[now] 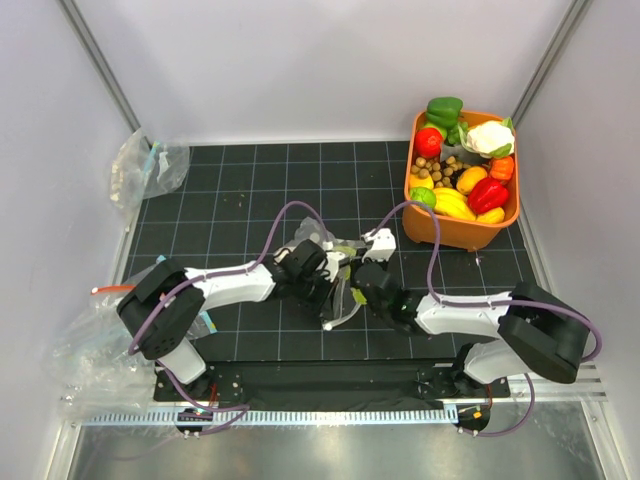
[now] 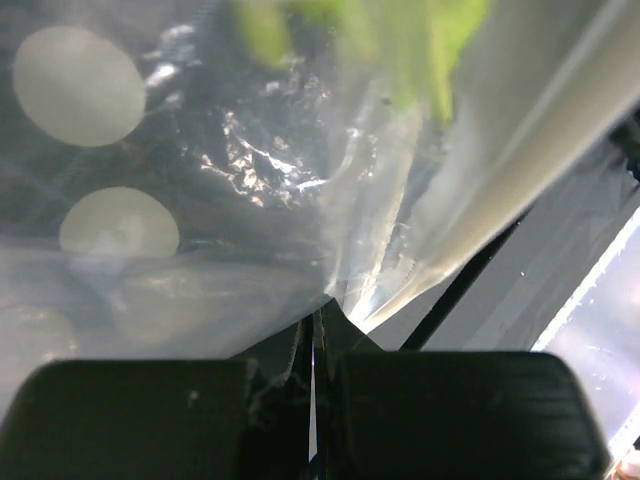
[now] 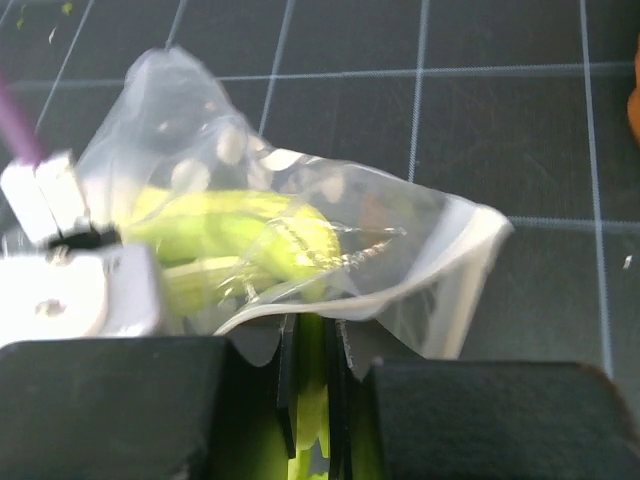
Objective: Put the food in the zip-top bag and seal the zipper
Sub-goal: Adjust the fake vegetable in the zipper food storage bag.
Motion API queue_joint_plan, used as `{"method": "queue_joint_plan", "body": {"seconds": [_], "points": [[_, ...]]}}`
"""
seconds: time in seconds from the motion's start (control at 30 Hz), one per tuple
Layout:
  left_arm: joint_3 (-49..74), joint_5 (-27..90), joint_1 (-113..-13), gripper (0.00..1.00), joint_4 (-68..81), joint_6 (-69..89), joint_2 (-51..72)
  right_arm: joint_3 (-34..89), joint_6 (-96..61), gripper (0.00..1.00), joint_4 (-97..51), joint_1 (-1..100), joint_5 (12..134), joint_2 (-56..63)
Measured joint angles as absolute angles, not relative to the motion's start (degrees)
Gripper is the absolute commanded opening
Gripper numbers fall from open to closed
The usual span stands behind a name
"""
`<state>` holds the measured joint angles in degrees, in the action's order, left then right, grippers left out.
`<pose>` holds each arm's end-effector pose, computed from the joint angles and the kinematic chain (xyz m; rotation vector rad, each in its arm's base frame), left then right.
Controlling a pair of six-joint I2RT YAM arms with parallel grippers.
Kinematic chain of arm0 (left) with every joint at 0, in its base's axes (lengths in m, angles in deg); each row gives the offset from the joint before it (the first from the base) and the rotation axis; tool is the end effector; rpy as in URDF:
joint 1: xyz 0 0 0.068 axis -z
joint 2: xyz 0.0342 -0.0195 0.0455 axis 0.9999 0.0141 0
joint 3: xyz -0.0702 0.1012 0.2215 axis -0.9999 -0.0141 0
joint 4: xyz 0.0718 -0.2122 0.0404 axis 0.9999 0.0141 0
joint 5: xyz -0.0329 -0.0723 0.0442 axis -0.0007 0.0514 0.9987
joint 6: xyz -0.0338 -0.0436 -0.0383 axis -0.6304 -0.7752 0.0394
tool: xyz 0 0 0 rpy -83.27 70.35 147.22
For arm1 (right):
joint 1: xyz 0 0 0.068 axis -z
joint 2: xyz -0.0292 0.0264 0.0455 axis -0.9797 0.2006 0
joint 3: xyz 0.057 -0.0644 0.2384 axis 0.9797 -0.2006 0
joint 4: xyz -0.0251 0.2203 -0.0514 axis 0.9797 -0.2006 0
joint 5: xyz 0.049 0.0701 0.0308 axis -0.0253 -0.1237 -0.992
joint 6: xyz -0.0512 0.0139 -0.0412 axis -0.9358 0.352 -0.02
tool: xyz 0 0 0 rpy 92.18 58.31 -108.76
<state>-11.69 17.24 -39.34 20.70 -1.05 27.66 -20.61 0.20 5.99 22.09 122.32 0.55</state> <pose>0.1711 -0.2348 0.1495 0.8116 2.6420 -0.9267 0.1705 0.1919 0.1848 -0.0526 1.8685 0.2669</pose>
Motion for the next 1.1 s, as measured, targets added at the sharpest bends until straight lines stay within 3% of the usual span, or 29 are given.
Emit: {"method": "queue_joint_plan", "body": {"seconds": [0.2,0.3,0.87,1.1], "points": [[-11.45,16.58,-39.08,0.00,19.56,-0.68,27.63,-9.83,21.71,0.01,-14.24,22.20,125.80,2.17],[-11.32,15.86,-39.13,0.00,18.77,-0.63,27.63,-8.56,28.42,0.01,-17.54,22.26,126.39,2.65],[-16.52,13.24,-41.31,0.00,14.56,-3.48,18.19,-19.95,36.44,0.01,-1.02,22.66,129.16,11.04],[-17.00,14.03,-42.67,0.00,14.07,-4.20,18.21,-20.08,37.69,0.15,1.65,22.68,127.35,13.75]]}}
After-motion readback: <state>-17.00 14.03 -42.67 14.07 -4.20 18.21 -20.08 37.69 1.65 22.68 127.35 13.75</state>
